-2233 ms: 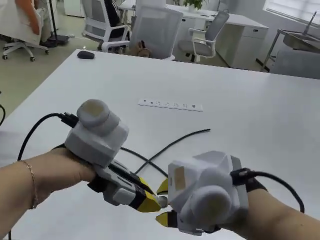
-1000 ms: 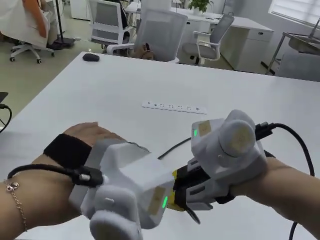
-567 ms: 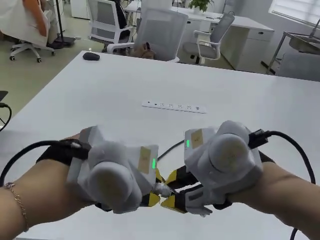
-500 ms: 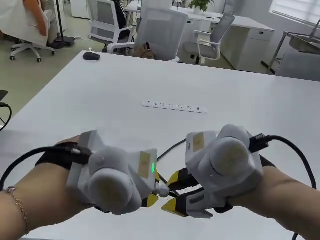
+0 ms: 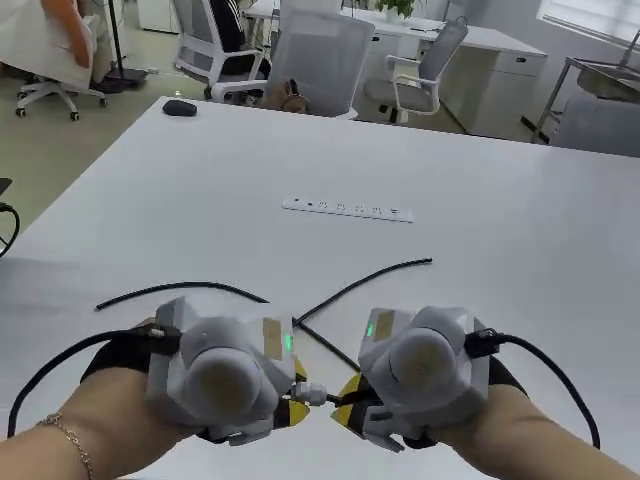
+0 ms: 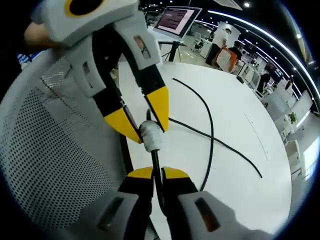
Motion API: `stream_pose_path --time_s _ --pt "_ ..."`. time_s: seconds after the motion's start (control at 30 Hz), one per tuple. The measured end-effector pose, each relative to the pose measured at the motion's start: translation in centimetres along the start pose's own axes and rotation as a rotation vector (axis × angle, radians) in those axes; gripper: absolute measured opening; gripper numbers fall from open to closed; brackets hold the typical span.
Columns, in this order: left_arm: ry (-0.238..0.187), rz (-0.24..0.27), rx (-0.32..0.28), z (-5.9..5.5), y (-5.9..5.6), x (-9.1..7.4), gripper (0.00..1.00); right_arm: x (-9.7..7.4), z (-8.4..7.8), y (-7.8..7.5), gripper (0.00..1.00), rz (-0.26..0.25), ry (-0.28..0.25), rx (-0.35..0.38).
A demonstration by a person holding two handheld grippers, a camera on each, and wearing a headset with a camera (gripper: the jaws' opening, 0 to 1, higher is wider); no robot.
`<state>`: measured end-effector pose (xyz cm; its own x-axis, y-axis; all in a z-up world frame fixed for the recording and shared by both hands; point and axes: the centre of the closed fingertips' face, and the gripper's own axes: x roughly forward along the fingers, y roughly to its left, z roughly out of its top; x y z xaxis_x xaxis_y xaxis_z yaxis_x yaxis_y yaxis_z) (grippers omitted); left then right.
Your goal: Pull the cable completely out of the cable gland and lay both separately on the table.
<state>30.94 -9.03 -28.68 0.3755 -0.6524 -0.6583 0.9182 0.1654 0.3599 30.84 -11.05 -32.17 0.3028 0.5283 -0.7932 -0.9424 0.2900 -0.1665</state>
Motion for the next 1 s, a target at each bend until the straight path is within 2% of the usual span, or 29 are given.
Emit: stream_pose_path --time_s 0.07,0.13,0.23,0.3,0.37,0.5,0.57,0.7,0.8,0.93,1.0 --pt "-0.016 -0.012 -0.042 -0.2 0.0 0.2 0.17 0.0 -0.1 -0.1 0.04 0.005 -0.006 0.008" --pt "0.003 -0.001 -0.054 -0.7 0.3 0.3 0.17 0.3 -0.4 -0.6 0.04 -0.01 -0.003 0.023" --pt "0.019 0.014 -0.076 -1.2 0.6 0.3 0.17 0.6 -1.0 -1.1 0.05 -0.041 0.031 0.018" --pt "0.042 0.017 -0.068 -1.7 0.4 0.4 0.17 0.8 -1.6 -1.2 0.05 -0.061 0.074 -0.01" --pt "0.067 0.016 -0.048 -2.2 0.3 0.4 0.17 0.9 -2.4 -0.9 0.05 -0.051 0.114 -0.016" --pt "0.059 0.019 -0.047 -2.0 0.3 0.4 0.17 0.9 -3.8 -1.0 0.04 -0.06 0.181 -0.001" --pt "0.076 0.034 -0.041 -2.3 0.7 0.3 0.17 0.7 -4.4 -1.7 0.05 -0.086 0.208 0.016" --pt "0.06 0.056 -0.071 -2.2 1.2 -0.1 0.17 0.2 -5.4 -2.4 0.06 -0.115 0.227 0.075" --pt "0.062 0.063 -0.086 -2.4 1.3 -0.1 0.17 0.0 -6.2 -2.9 0.06 -0.139 0.26 0.084" --pt "0.072 0.06 -0.079 -2.5 1.2 0.0 0.17 0.0 -6.3 -2.6 0.08 -0.131 0.276 0.074" --pt "0.08 0.048 -0.067 -2.6 0.9 0.1 0.17 0.3 -5.8 -2.1 0.14 -0.111 0.261 0.054"
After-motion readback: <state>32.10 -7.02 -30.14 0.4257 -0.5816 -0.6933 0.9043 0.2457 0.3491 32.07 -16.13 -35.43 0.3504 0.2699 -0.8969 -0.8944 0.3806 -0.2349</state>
